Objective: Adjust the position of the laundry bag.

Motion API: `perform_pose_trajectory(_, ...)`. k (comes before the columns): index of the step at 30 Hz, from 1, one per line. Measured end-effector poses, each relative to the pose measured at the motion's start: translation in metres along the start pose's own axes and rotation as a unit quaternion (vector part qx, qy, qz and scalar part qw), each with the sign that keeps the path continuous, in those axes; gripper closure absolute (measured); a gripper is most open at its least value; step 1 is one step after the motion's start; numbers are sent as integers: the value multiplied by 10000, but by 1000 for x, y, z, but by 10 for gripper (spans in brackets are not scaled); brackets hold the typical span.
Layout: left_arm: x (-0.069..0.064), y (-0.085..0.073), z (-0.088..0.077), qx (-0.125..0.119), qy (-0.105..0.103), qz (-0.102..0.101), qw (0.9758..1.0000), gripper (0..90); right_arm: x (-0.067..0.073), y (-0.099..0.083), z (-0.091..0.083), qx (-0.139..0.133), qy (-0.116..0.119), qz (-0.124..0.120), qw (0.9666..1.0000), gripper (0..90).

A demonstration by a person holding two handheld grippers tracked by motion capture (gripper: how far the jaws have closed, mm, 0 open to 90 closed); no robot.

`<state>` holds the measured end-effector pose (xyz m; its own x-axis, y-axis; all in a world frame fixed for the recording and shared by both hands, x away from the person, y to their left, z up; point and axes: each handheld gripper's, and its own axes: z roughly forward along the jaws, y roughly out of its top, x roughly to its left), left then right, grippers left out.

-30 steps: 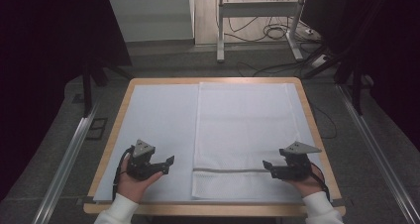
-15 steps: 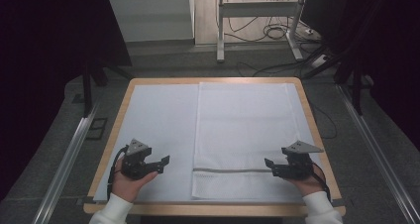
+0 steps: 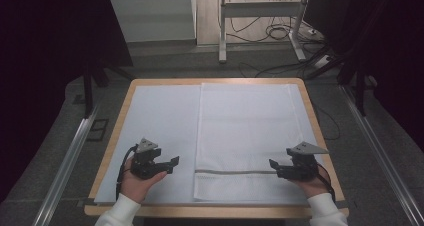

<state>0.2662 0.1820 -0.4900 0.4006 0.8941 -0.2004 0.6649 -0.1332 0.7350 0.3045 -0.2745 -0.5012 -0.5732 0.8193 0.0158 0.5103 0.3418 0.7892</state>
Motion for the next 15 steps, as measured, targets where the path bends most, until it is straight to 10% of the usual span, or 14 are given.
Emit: perform_pose_trajectory(15, -18, 13, 18, 153, -99, 107, 9998, 241, -3, -1, 2, 26, -91, 13, 10000, 198)
